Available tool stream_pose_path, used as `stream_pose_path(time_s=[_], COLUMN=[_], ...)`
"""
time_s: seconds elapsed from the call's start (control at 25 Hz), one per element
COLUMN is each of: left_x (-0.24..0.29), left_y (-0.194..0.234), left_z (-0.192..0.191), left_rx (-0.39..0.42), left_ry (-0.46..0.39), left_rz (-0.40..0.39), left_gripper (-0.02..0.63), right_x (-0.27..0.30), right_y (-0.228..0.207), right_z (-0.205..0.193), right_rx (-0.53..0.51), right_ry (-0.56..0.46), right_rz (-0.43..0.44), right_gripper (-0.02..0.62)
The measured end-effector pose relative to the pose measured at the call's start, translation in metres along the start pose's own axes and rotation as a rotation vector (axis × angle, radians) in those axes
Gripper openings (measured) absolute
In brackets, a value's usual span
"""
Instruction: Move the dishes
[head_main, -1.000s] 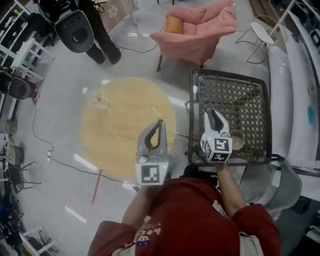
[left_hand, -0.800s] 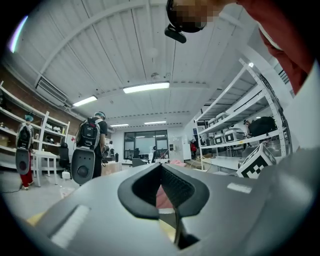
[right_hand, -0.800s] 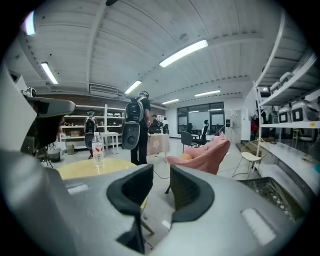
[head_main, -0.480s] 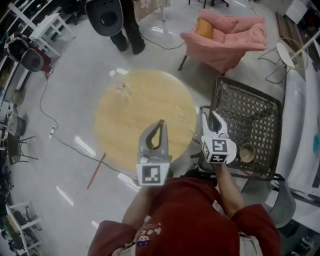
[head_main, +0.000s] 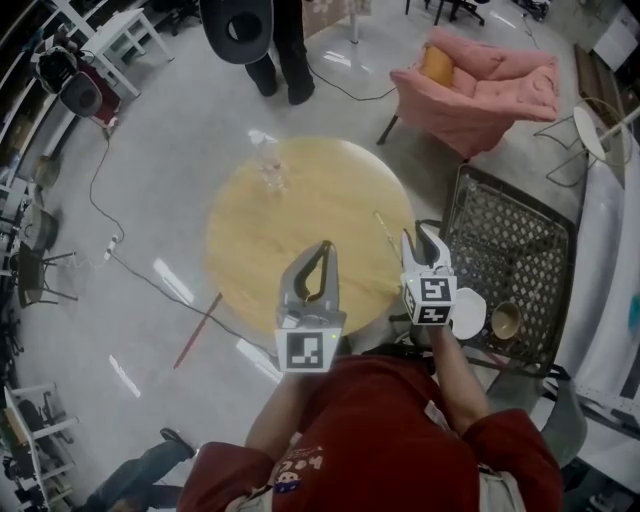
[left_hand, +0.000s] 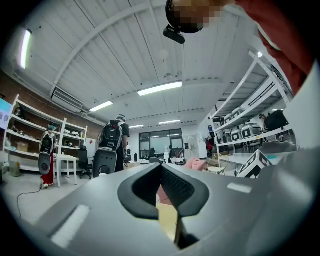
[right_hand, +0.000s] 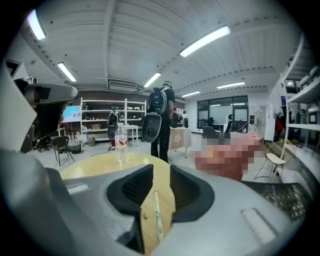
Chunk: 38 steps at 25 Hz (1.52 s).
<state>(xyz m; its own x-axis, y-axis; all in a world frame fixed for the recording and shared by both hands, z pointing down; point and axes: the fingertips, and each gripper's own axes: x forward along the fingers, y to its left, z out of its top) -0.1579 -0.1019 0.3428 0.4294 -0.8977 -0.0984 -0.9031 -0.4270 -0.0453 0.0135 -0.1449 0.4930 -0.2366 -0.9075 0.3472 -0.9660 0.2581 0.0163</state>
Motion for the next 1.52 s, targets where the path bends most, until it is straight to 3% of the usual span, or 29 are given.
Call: stream_pose_path(time_s=[0.36, 0.56, 0.72, 1.32, 1.52], left_x=[-0.003, -0.001, -0.003, 0.002, 0.000], left_y=[0.018, 0.024, 0.030, 0.033, 0.033], left_z=[-0.004, -0.007, -0.014, -0.026, -0.025], left_rx=[-0.011, -0.025, -0.032, -0.055, -0.052], left_ry=[0.023, 0.023, 0.042, 0.054, 0.061], left_rz=[0.028, 0.043, 0.049, 0.060, 0.053], left_gripper=[0.008, 0.007, 0.008, 0.007, 0.007], right_x=[0.033, 0.051, 0.058, 0.074, 0.073], right_y=[0.014, 0.021, 0.028, 0.020, 0.021], right_z=[-0.036, -0.073, -0.097, -0.156, -0.158], right_rx=[-0.021, -0.031, -0.040, -0.051, -0.023], right_ry=[0.164, 0.330, 0.427, 0.596, 0.583], right_rz=[0.056, 0.121, 0.158, 0.157, 0.159], right_gripper=[0.091, 0.094, 0.132, 0.132, 0.132])
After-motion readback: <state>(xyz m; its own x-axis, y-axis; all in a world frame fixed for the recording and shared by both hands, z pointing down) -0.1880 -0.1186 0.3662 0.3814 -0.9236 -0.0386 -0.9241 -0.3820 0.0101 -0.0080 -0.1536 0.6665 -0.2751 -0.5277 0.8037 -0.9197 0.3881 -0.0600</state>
